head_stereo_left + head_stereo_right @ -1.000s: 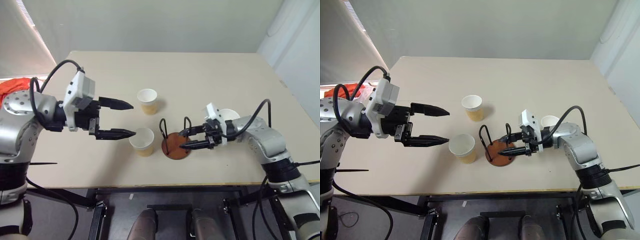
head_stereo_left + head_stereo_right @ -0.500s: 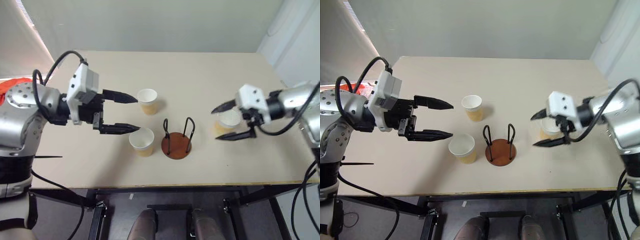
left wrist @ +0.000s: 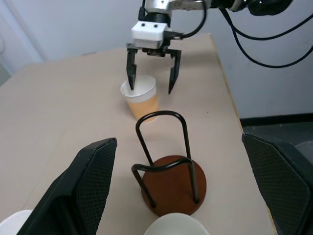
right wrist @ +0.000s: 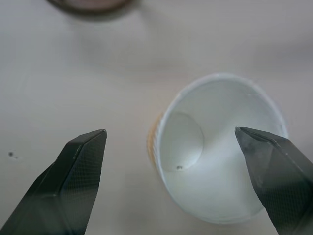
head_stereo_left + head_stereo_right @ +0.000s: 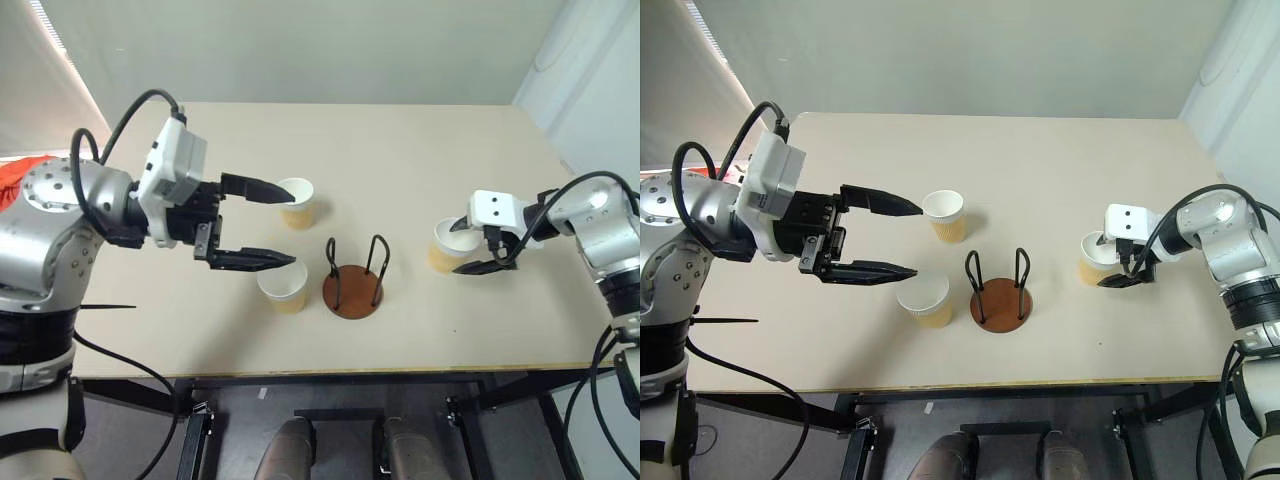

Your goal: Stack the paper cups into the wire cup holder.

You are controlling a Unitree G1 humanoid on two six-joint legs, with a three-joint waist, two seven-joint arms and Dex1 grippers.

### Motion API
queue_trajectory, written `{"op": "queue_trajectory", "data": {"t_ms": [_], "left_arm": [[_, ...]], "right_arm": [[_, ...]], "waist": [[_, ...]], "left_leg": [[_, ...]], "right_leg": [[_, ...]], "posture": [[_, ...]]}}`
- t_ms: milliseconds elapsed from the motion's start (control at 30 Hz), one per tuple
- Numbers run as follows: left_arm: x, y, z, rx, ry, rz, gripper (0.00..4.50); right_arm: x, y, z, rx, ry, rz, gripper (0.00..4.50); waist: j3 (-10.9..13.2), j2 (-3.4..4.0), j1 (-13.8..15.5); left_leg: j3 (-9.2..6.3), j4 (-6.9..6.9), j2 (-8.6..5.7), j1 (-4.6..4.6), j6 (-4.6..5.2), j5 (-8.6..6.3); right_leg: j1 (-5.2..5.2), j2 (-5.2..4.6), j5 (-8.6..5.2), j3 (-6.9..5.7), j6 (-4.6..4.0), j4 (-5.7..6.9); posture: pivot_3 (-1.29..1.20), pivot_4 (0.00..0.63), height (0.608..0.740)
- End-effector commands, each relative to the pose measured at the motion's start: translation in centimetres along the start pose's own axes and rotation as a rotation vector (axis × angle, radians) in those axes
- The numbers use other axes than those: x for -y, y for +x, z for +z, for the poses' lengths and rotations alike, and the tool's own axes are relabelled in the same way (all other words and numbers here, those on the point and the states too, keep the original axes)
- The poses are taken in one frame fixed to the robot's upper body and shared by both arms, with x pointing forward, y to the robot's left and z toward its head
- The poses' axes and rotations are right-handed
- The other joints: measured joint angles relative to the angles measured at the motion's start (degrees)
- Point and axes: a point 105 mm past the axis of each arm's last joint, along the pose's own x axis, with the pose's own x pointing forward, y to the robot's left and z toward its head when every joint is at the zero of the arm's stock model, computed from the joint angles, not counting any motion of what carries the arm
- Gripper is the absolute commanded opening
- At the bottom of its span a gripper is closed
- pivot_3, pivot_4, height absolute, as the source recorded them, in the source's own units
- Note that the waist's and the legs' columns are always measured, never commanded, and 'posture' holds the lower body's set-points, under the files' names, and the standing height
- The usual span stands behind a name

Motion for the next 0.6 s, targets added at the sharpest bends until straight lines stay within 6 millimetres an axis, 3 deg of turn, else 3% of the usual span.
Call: {"op": "queue_trajectory", "data": {"t_ms": [33,267,400,467,600], "left_arm": [[0.1,-0.6,0.6,-0.025,0.039,0.037,4.50],[0.3,-0.9,-0.2,-0.056,0.022,0.042,4.50],[0.1,-1.1,-0.9,-0.086,0.013,0.055,4.50],[0.1,-1.1,-1.0,-0.091,0.014,0.055,4.50],[-0.1,-1.6,-0.4,-0.069,0.019,0.066,4.50]], "right_arm": [[0.8,-0.3,0.2,-0.004,-0.026,-0.017,3.89],[0.8,-0.1,0.4,0.012,-0.034,0.000,1.52],[0.3,-1.0,1.0,0.046,-0.025,0.043,0.08],[0.2,-2.1,2.6,0.107,-0.050,0.062,0.03],[0.5,-5.5,8.4,0.289,-0.174,0.051,0.03]], "waist": [[0.00,0.00,0.00],[0.01,0.02,-0.01],[0.01,0.02,0.02],[0.02,0.03,0.00],[0.10,0.16,-0.09]], "left_leg": [[0.00,0.00,0.00,0.00,-0.01,-0.01],[0.00,0.00,0.00,0.00,-0.03,-0.02],[0.00,0.00,-0.02,-0.01,-0.04,-0.02],[0.00,0.00,-0.02,-0.01,-0.04,-0.03],[0.03,-0.02,-0.03,-0.06,-0.06,-0.02]], "right_leg": [[0.00,0.00,0.00,0.00,0.00,0.00],[0.00,-0.01,0.00,0.00,-0.03,0.02],[0.00,-0.03,-0.01,0.00,-0.05,0.01],[0.00,-0.02,-0.02,0.00,-0.06,0.01],[-0.06,-0.02,-0.05,0.00,-0.11,0.01]], "posture": [[0.00,0.150,0.740],[0.00,0.150,0.740],[0.00,0.150,0.740],[0.00,0.150,0.740],[0.00,0.150,0.740]]}}
